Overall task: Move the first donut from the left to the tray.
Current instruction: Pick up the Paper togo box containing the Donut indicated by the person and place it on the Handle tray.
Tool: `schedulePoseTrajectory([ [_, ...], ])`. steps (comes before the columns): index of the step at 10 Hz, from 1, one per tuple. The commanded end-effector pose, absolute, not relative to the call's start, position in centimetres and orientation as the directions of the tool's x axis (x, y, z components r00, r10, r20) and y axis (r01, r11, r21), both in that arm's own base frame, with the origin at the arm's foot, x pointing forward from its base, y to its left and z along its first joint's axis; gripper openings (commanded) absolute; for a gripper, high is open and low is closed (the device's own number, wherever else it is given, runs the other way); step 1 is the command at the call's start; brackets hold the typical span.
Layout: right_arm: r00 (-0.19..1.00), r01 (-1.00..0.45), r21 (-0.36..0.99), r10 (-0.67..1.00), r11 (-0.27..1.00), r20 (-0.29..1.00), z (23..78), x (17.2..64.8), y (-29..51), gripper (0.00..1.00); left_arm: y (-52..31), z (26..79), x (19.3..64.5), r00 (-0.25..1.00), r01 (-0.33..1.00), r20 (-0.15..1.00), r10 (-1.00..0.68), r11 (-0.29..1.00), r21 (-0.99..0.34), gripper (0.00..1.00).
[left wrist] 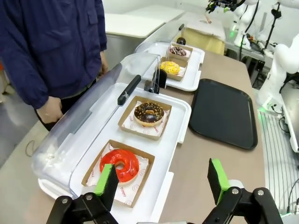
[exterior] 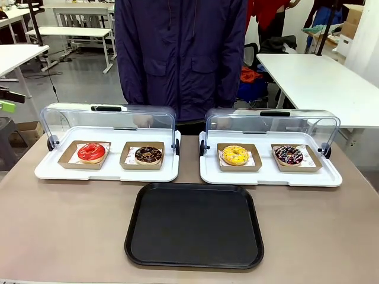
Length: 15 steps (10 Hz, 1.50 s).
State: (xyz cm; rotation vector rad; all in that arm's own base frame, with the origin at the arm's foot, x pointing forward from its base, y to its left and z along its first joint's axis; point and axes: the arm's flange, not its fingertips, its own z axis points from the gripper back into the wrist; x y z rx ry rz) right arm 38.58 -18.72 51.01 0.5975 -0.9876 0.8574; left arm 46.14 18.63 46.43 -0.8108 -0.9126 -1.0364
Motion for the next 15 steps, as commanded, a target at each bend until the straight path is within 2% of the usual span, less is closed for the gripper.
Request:
schedulePoseTrajectory([
  [1, 0.256, -0.847, 0.041, 0.339, 0.531, 0.905, 51.34, 38.61, -19.05, 1.0, 18.97, 46.36, 46.29, 0.202, 0.949, 0.916, -0.347, 0.301, -0.096, 1.0],
  [2, 0.289, -0.834, 0.084, 0.302, 0.546, 0.909, 51.39, 38.69, -19.03, 1.0, 19.18, 46.46, 46.17, 0.259, 0.928, 0.893, -0.368, 0.352, -0.124, 1.0],
  [3, 0.287, -0.839, 0.061, 0.345, 0.54, 0.894, 51.12, 38.6, -18.7, 1.0, 18.86, 46.31, 46.16, 0.235, 0.944, 0.907, -0.349, 0.306, -0.126, 1.0],
  [15, 0.287, -0.839, 0.061, 0.345, 0.54, 0.894, 51.12, 38.6, -18.7, 1.0, 18.86, 46.31, 46.16, 0.235, 0.944, 0.907, -0.349, 0.306, -0.126, 1.0],
])
